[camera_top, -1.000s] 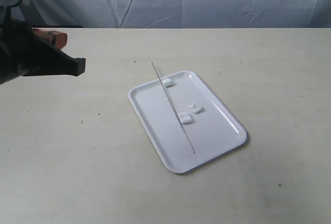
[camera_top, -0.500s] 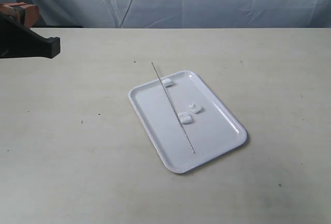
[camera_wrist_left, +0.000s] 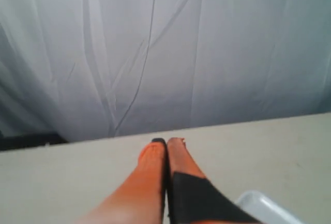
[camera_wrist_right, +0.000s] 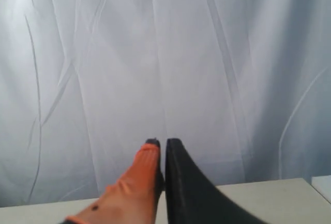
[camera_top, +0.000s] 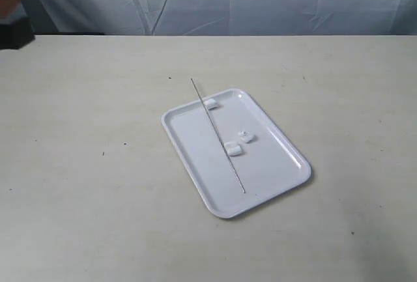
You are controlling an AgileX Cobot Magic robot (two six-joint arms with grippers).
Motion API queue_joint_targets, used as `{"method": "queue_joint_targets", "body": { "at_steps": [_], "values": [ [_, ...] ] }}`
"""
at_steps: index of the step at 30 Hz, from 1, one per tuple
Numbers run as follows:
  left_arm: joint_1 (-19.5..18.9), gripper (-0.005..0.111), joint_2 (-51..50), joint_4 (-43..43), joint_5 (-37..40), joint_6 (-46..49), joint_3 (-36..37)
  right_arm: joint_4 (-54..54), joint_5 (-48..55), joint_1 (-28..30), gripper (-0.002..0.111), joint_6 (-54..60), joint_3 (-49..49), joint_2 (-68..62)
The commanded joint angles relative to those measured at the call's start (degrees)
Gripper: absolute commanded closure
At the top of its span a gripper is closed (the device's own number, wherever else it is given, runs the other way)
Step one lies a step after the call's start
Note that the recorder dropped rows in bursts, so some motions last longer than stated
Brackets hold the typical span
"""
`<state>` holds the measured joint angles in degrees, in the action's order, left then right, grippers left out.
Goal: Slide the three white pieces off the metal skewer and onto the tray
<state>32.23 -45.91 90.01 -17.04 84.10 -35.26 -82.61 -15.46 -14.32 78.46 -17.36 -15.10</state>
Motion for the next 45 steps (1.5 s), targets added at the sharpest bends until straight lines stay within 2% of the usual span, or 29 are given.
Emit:
{"method": "queue_joint_targets", "body": {
  "at_steps": [1, 5, 8, 15, 20, 27, 30, 35, 42, 45],
  "values": [
    [-5.43, 0.107, 7.89, -5.64, 3.35, -0.02, 0.24, 1.89, 3.23, 4.75, 0.103, -0.07, 6.01, 5.48],
    [-13.42, 0.107, 14.5, -5.52, 2.74, -0.02, 2.34, 1.78, 9.08, 8.8, 0.103, -0.07, 11.35, 10.53],
    [-18.01, 0.107, 19.37, -5.52, 3.23, -0.02, 5.3, 1.78, 9.1, 11.39, 0.103, -0.07, 14.37, 14.05],
    [-25.54, 0.107, 26.87, -5.52, 3.54, -0.02, 16.53, 3.35, 12.13, 16.49, 0.103, -0.07, 17.06, 15.1],
    [-28.92, 0.107, 32.76, -5.52, 3.46, -0.02, 24.88, 4.13, 15.46, 17.69, 0.103, -0.07, 17.2, 15.1],
    [-30.03, 0.107, 37.61, -6.77, 4.05, -0.02, 33.13, 5.48, 14.93, 17.77, 0.103, -0.07, 17.36, 15.1],
    [-30.03, 0.107, 38.55, -6.77, 8.14, -0.02, 35.26, 6.78, 16.73, 17.77, 0.103, -0.07, 17.36, 15.1],
    [-30.03, 0.107, 38.55, -6.77, 18.13, -0.02, 35.26, 6.55, 22.27, 17.77, 0.103, -0.07, 17.36, 15.1],
    [-30.03, 0.107, 38.55, -7.4, 19.14, -0.02, 35.26, 5.9, 21.99, 17.77, 0.103, -0.07, 17.36, 15.1],
    [-30.03, 0.107, 38.55, -7.4, 19.14, -0.02, 35.26, 2.25, 16.42, 17.77, 0.103, -0.07, 17.36, 15.1]
  ]
}}
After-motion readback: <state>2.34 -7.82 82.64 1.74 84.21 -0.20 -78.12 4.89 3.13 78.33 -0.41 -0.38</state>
